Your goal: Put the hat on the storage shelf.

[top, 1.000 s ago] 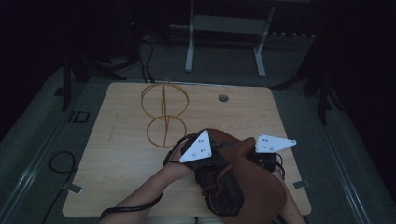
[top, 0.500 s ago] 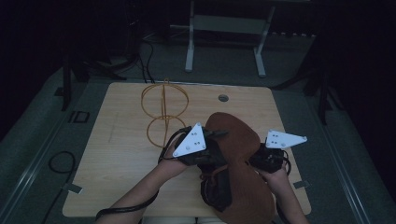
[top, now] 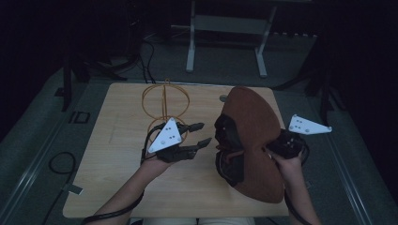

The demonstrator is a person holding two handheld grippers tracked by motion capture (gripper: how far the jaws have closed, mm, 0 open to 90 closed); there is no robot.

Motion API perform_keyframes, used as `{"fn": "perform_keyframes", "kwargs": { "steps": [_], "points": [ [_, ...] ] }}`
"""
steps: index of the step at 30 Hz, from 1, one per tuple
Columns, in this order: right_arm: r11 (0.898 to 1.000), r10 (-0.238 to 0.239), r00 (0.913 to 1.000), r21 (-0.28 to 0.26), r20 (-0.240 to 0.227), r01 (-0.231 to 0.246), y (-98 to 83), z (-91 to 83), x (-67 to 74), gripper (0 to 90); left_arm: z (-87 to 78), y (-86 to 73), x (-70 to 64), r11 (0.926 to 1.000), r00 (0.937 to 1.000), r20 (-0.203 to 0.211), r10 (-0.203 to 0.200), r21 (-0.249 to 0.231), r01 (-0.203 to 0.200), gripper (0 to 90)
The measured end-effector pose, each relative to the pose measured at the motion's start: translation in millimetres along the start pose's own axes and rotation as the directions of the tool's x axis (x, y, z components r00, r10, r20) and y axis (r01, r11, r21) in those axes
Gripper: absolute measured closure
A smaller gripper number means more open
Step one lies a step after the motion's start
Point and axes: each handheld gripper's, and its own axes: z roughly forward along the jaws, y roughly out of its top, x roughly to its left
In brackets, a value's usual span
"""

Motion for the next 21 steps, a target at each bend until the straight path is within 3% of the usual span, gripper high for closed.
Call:
{"fn": "perform_keyframes", "kwargs": {
  "steps": [10,15,20,21],
  "points": [
    [1.000,0.017,0.9945,-0.024,0.103,-0.015,28.0,10.7,-30.8,87.7,-36.1,-37.1,4.7,0.9965,0.9962,-0.074,-0.045,0.066,0.050,46.6],
    [0.999,0.030,0.9916,-0.034,0.126,-0.026,40.8,27.6,-46.0,87.7,-53.0,-59.2,2.9,0.9898,0.9927,-0.100,-0.067,0.119,0.079,37.6],
    [0.999,0.035,0.9887,-0.033,0.145,-0.031,50.8,47.1,-58.3,87.7,-72.5,-86.0,-0.2,0.9757,0.9805,-0.151,-0.126,0.160,0.150,23.9],
    [0.999,0.038,0.9878,-0.032,0.151,-0.034,52.8,51.5,-60.6,87.7,-75.8,-91.9,-2.0,0.9705,0.9750,-0.184,-0.124,0.182,0.158,20.7]
  ]
}}
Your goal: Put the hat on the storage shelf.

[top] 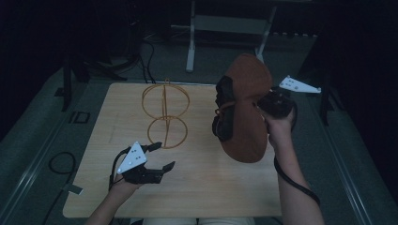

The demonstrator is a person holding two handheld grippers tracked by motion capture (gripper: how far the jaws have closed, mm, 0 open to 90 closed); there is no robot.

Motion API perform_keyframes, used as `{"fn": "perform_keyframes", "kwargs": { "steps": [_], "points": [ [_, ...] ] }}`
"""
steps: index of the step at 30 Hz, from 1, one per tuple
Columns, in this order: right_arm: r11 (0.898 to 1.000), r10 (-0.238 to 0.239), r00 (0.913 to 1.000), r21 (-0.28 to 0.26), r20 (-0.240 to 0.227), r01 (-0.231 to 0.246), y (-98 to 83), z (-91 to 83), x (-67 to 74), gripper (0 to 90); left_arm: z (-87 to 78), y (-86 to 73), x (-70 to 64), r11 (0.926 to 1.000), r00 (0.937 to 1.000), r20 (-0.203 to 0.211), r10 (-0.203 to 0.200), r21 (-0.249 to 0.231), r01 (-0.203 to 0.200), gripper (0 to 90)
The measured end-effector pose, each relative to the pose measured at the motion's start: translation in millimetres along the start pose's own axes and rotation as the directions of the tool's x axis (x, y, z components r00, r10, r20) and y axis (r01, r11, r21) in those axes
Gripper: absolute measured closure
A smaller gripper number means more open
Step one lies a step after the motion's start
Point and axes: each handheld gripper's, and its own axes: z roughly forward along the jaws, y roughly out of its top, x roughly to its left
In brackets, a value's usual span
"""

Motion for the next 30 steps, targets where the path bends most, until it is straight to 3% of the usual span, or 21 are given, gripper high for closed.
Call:
{"fn": "perform_keyframes", "kwargs": {
  "steps": [2,5,9,12,15,17,23,26,27,30],
  "points": [
    [1.000,0.005,1.0000,-0.001,0.007,-0.005,4.6,9.3,-3.2,87.7,-6.3,-13.6,0.7,0.9988,0.9999,0.011,-0.010,0.049,0.009,13.3],
    [1.000,0.005,0.9997,-0.001,0.023,-0.005,12.7,22.9,-7.0,87.7,-18.4,-33.8,2.5,0.9937,0.9970,-0.020,-0.074,0.082,0.076,7.4],
    [1.000,0.015,0.9994,0.000,0.032,-0.015,23.1,43.0,-11.3,87.7,-34.2,-56.4,4.4,0.9884,0.9871,-0.094,-0.130,0.067,0.136,4.9],
    [1.000,0.026,0.9990,-0.005,0.035,-0.026,31.0,60.8,-10.7,87.7,-40.3,-66.0,5.5,0.9852,0.9783,-0.159,-0.133,0.087,0.148,2.9],
    [1.000,0.026,0.9990,-0.001,0.035,-0.026,37.7,82.0,-6.4,87.6,-44.2,-72.0,8.0,0.9825,0.9734,-0.169,-0.155,0.077,0.170,2.1],
    [1.000,0.026,0.9990,0.004,0.038,-0.026,41.5,96.7,-2.2,87.6,-45.9,-74.7,7.9,0.9852,0.9712,-0.185,-0.150,0.055,0.163,2.2],
    [0.999,0.031,0.9995,0.013,0.004,-0.031,53.5,137.0,16.1,87.6,-45.2,-77.8,8.2,0.9870,0.9692,-0.206,-0.135,0.058,0.150,2.2],
    [0.998,0.051,0.9982,0.023,-0.033,-0.050,55.0,150.3,22.9,87.6,-46.1,-78.2,8.8,0.9882,0.9690,-0.213,-0.126,0.058,0.141,2.2],
    [0.997,0.064,0.9953,0.046,-0.072,-0.061,53.9,166.5,32.9,87.5,-47.1,-79.3,10.2,0.9872,0.9667,-0.216,-0.137,0.051,0.151,2.2],
    [0.995,0.076,0.9916,0.078,-0.105,-0.067,50.3,181.9,42.9,87.4,-48.6,-80.0,11.6,0.9867,0.9644,-0.223,-0.142,0.046,0.156,2.2]
  ]
}}
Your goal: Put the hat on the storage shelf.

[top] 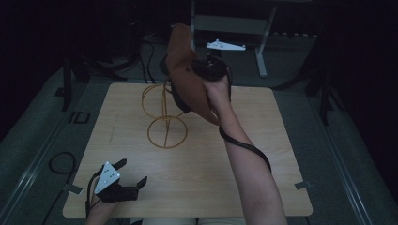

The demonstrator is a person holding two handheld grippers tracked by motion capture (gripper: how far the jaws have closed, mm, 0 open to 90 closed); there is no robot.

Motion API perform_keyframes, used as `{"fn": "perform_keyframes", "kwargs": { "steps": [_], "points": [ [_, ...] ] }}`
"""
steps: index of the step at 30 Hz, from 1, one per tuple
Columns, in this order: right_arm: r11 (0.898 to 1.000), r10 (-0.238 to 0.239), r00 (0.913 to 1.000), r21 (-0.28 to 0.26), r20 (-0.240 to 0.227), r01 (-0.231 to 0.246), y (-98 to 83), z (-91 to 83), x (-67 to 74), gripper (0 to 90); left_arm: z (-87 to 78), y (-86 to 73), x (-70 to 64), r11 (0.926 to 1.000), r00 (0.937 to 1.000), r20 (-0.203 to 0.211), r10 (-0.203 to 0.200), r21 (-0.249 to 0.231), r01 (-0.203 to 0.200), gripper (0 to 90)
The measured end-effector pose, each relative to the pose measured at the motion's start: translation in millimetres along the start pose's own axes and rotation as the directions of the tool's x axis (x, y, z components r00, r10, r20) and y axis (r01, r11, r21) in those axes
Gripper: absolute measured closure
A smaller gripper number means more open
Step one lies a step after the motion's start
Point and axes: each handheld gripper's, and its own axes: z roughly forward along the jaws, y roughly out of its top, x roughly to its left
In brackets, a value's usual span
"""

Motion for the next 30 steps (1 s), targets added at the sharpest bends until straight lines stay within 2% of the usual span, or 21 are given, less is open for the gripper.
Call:
{"fn": "perform_keyframes", "kwargs": {
  "steps": [2,8,12,14,16,18,23,26,28,30],
  "points": [
    [0.999,-0.008,0.9996,0.032,-0.027,0.009,-4.2,13.7,7.7,87.4,-0.5,-0.3,0.5,1.0000,1.0000,0.002,-0.003,-0.002,0.003,2.2],
    [0.988,-0.036,0.9987,0.147,-0.037,0.041,-18.3,46.3,22.7,87.0,1.2,-1.6,0.3,0.9999,0.9999,0.007,-0.009,0.005,0.009,2.3],
    [0.978,-0.049,0.9978,0.199,-0.045,0.057,-25.6,61.3,29.1,85.6,1.4,-1.7,-0.4,1.0000,0.9999,0.011,-0.005,0.006,0.005,2.2],
    [0.977,-0.056,0.9970,0.204,-0.053,0.066,-27.9,65.5,31.9,83.2,1.0,-1.3,0.1,1.0000,1.0000,0.007,-0.005,0.002,0.005,2.3],
    [0.978,-0.033,0.9966,0.204,-0.076,0.048,-29.1,68.5,31.7,77.1,0.3,-1.2,0.8,0.9999,0.9999,0.004,-0.011,-0.002,0.011,2.3],
    [0.974,-0.051,0.9959,0.218,-0.075,0.066,-31.3,72.1,33.9,74.0,-0.2,-1.6,1.5,0.9998,0.9997,0.013,-0.021,-0.006,0.021,2.3],
    [0.968,-0.085,0.9945,0.230,-0.061,0.097,-34.4,78.9,40.9,58.5,0.5,-2.1,1.5,0.9998,0.9997,0.014,-0.019,0.000,0.019,2.3],
    [0.965,-0.097,0.9931,0.237,-0.066,0.110,-36.2,81.0,44.7,40.1,0.3,-1.8,1.6,0.9998,0.9997,0.014,-0.021,-0.002,0.021,2.3],
    [0.961,-0.133,0.9903,0.239,-0.039,0.139,-37.1,82.0,50.1,28.3,0.5,-2.1,1.9,0.9997,0.9996,0.015,-0.024,0.001,0.024,2.3],
    [0.954,-0.171,0.9853,0.248,-0.008,0.167,-38.4,83.5,55.1,21.8,0.7,-2.4,1.9,0.9997,0.9996,0.015,-0.025,0.001,0.025,2.3]
  ]
}}
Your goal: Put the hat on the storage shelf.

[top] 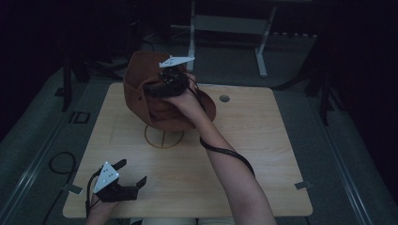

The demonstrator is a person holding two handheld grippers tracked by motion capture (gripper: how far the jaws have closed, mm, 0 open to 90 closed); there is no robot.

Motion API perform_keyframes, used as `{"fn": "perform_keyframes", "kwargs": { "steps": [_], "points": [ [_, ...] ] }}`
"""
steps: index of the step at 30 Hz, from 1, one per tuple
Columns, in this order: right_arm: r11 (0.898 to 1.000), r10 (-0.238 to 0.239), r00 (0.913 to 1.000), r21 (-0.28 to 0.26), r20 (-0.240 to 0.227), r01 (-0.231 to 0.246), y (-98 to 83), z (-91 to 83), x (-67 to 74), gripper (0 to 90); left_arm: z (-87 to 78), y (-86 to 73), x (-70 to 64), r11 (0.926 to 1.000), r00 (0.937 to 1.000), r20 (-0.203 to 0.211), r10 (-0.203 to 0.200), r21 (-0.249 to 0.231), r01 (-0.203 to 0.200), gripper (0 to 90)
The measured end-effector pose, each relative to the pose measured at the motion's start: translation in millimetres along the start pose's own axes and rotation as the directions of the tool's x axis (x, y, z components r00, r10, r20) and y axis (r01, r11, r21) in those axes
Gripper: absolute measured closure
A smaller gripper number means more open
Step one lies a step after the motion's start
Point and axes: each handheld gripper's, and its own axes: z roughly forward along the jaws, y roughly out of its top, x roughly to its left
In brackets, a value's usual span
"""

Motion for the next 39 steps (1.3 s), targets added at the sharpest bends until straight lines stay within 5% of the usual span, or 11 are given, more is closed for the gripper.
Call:
{"fn": "perform_keyframes", "kwargs": {
  "steps": [5,18,28,39],
  "points": [
    [0.998,-0.056,0.9984,0.027,0.005,0.056,0.0,0.1,8.2,11.0,0.5,0.0,0.2,1.0000,1.0000,-0.002,-0.004,0.000,0.004,2.3],
    [0.993,-0.116,0.9929,-0.017,0.027,0.117,1.2,-34.4,10.9,13.0,3.7,-3.3,0.6,1.0000,0.9999,-0.013,-0.003,0.001,0.003,2.3],
    [0.999,-0.045,0.9990,0.020,0.000,0.045,-19.3,-62.4,-1.2,13.5,9.5,-5.9,0.0,0.9998,1.0000,-0.008,-0.005,0.021,0.006,2.3],
    [0.999,-0.046,0.9989,0.028,0.008,0.045,-40.4,-96.6,-7.5,13.7,12.0,-7.3,-1.7,0.9995,0.9999,-0.009,-0.004,0.033,0.004,2.3]
  ]
}}
